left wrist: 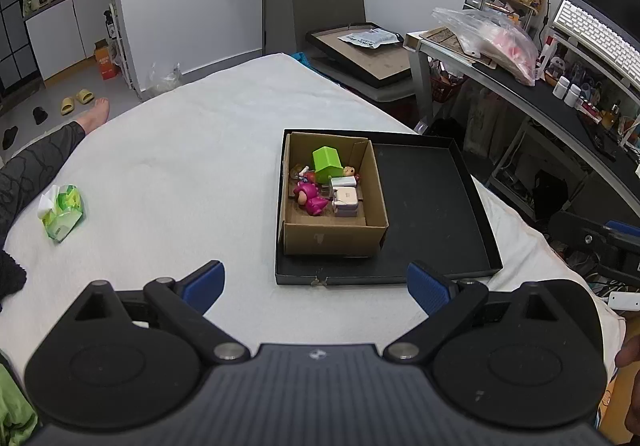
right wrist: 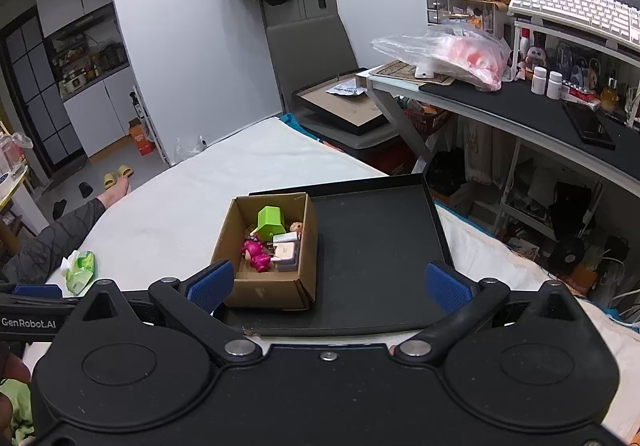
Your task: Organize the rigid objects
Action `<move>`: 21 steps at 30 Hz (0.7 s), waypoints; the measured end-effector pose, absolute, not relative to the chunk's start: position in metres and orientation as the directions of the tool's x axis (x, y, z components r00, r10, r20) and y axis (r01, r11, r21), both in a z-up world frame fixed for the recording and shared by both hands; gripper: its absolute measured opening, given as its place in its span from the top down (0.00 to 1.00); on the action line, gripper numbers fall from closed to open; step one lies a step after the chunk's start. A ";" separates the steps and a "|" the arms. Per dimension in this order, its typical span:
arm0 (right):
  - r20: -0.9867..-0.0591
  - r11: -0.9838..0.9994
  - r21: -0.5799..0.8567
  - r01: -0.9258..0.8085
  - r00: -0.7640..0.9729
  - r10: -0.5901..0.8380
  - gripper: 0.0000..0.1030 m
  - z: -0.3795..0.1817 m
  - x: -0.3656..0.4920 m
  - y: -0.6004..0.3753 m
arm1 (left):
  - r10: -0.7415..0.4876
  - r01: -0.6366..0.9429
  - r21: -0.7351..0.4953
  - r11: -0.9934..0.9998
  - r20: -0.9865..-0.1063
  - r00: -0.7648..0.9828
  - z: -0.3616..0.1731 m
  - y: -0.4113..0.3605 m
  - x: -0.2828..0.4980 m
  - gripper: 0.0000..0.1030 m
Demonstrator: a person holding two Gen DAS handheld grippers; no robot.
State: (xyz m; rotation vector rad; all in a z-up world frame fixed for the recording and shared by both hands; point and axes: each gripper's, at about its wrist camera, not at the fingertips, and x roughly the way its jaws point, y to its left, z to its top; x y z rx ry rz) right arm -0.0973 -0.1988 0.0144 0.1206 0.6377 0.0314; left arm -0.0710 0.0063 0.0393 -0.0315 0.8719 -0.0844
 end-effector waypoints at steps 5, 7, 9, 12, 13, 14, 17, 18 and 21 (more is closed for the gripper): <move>-0.596 0.991 0.129 0.021 0.801 0.061 0.00 0.013 -0.096 -0.202 | -0.087 0.061 -0.062 0.996 -0.764 0.640 0.039 0.007 -0.071 0.06; -0.600 0.990 0.138 0.021 0.797 0.067 0.00 0.013 -0.095 -0.204 | -0.088 0.061 -0.063 0.996 -0.763 0.640 0.039 0.007 -0.071 0.06; -0.603 0.991 0.132 0.027 0.795 0.059 0.00 0.012 -0.094 -0.204 | -0.088 0.062 -0.063 0.996 -0.764 0.640 0.039 0.007 -0.071 0.06; -0.607 0.991 0.129 0.031 0.793 0.054 0.00 0.011 -0.095 -0.204 | -0.087 0.062 -0.062 0.996 -0.765 0.639 0.038 0.006 -0.071 0.06; -0.608 0.991 0.129 0.033 0.792 0.053 0.00 0.010 -0.095 -0.204 | -0.088 0.062 -0.063 0.996 -0.765 0.638 0.038 0.007 -0.071 0.06; -0.609 0.991 0.126 0.033 0.792 0.051 0.00 0.010 -0.094 -0.204 | -0.088 0.062 -0.063 0.996 -0.766 0.637 0.037 0.007 -0.070 0.06; -0.611 0.993 0.113 0.037 0.791 0.040 0.00 0.009 -0.094 -0.203 | -0.089 0.063 -0.063 0.996 -0.767 0.636 0.036 0.007 -0.071 0.06; -0.611 0.993 0.111 0.038 0.790 0.038 0.00 0.009 -0.094 -0.203 | -0.089 0.063 -0.064 0.996 -0.767 0.635 0.036 0.007 -0.071 0.06; -0.613 0.993 0.114 0.040 0.789 0.038 0.00 0.009 -0.094 -0.203 | -0.089 0.063 -0.063 0.996 -0.768 0.635 0.035 0.005 -0.071 0.06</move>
